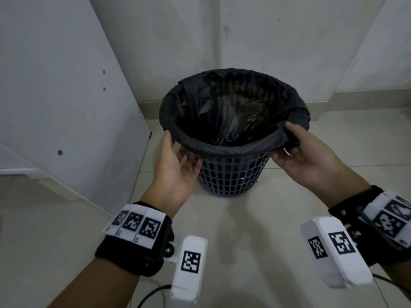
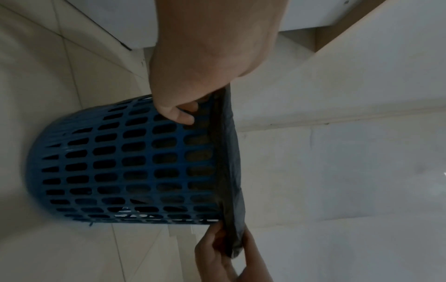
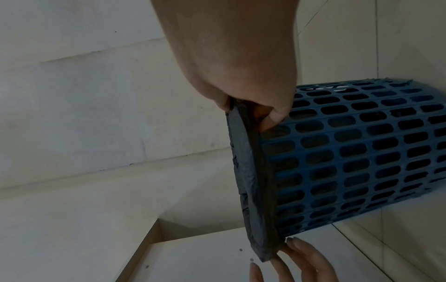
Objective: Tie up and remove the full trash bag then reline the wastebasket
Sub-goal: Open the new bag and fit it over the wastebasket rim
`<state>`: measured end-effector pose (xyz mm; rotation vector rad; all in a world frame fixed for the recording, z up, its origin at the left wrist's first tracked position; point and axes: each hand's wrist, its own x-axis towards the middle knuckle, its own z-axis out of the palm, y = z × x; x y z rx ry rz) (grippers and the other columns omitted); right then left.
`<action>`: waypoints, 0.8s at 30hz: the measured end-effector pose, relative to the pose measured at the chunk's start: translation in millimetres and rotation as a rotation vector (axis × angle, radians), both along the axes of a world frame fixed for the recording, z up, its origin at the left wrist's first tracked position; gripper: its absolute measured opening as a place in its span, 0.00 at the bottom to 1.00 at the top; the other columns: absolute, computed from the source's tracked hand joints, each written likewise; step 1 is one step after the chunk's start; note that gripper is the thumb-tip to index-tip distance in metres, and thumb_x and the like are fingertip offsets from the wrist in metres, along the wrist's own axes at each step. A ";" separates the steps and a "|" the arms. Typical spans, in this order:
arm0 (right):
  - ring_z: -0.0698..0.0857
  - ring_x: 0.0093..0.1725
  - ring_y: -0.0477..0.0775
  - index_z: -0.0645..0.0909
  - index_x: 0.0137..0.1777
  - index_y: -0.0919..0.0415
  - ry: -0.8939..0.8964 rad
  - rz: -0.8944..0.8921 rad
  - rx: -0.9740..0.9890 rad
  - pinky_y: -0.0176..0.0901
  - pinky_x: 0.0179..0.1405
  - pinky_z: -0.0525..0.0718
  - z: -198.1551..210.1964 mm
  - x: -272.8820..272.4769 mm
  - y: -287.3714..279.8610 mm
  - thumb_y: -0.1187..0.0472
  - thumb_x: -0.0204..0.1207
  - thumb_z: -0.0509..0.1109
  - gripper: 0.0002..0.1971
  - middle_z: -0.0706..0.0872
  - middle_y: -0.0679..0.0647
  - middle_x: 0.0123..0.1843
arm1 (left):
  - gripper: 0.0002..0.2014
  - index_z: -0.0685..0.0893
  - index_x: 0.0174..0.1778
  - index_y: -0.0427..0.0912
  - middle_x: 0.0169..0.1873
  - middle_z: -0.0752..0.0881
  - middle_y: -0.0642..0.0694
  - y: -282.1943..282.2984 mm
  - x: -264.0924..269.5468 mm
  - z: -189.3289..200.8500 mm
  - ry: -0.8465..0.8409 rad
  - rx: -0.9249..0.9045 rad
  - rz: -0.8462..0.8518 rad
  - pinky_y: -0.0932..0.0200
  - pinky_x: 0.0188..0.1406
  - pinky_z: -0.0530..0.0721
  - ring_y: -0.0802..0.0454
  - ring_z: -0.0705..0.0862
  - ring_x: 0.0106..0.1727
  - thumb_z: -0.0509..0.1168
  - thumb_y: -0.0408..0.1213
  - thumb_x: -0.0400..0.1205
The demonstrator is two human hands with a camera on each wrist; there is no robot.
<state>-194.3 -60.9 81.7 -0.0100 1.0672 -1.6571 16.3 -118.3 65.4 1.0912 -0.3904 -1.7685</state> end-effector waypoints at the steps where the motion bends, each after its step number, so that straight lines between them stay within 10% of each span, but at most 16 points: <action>1: 0.90 0.56 0.57 0.84 0.57 0.64 0.002 0.000 -0.002 0.53 0.50 0.92 -0.4 -0.1 -0.1 0.61 0.81 0.71 0.08 0.88 0.59 0.62 | 0.17 0.87 0.66 0.57 0.59 0.87 0.51 -3.9 1.5 0.6 -0.003 -0.006 0.003 0.56 0.56 0.88 0.52 0.85 0.54 0.67 0.56 0.84; 16: 0.89 0.58 0.55 0.83 0.56 0.61 0.033 0.017 -0.004 0.55 0.57 0.89 -8.2 -3.1 -2.3 0.60 0.80 0.72 0.08 0.89 0.58 0.60 | 0.11 0.85 0.50 0.43 0.44 0.89 0.49 -64.5 18.1 -3.0 -0.019 -0.009 0.005 0.62 0.26 0.87 0.53 0.87 0.45 0.64 0.46 0.88; 24: 0.90 0.57 0.57 0.83 0.56 0.63 0.028 0.004 -0.023 0.53 0.52 0.91 -8.5 -1.3 -2.1 0.61 0.80 0.72 0.08 0.89 0.59 0.59 | 0.08 0.85 0.44 0.45 0.37 0.88 0.49 -72.7 28.9 3.5 -0.063 0.011 -0.088 0.59 0.42 0.85 0.53 0.84 0.43 0.67 0.43 0.86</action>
